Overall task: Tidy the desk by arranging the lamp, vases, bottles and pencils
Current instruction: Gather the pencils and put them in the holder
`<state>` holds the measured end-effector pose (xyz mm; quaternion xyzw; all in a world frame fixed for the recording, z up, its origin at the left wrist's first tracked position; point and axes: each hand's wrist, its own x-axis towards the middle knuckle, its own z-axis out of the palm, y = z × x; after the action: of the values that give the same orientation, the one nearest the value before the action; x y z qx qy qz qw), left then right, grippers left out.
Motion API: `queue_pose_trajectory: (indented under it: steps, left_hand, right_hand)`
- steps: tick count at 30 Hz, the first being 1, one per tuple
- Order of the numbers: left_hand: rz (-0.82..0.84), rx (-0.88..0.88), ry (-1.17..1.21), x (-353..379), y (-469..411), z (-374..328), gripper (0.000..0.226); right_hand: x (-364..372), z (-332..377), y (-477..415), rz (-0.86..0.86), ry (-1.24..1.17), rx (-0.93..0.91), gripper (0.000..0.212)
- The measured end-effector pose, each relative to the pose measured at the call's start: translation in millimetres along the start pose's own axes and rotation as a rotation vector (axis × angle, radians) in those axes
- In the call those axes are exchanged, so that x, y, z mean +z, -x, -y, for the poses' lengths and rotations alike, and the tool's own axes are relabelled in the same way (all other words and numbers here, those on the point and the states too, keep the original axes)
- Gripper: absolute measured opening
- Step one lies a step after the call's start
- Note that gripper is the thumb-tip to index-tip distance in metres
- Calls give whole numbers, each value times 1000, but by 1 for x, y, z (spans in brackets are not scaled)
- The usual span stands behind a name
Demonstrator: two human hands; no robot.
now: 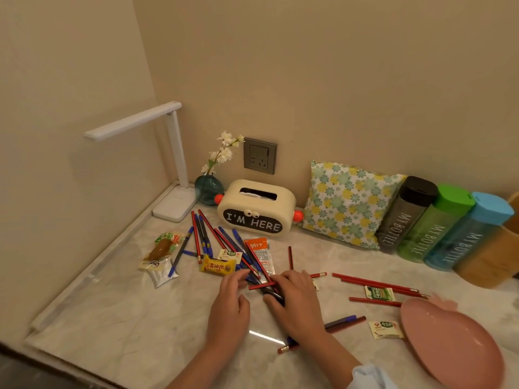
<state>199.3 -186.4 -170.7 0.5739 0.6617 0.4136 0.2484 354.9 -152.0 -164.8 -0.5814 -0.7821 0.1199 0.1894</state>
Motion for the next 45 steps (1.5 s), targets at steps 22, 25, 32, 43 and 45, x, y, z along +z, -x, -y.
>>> queue_pose_trajectory:
  steps: [22, 25, 32, 43, 45]
  left_hand:
    - [38, -87, 8, 6, -9, -15, 26]
    - [81, -180, 90, 9, -16, -24, 24]
    - [150, -189, 432, 6, -39, -63, 20]
    - [248, -55, 668, 24, -76, -152, 16]
    - [274, -12, 659, 32, -80, -172, 15]
  right_hand:
    - [-5, 5, 4, -14, 138, 49, 24]
    - [-7, 4, 5, -41, 93, 62, 18]
    - [-30, -4, -9, -80, -48, 17, 15]
    - [-120, -13, -30, -42, -606, 88, 23]
    - [-137, -23, -27, -80, -715, 144, 28]
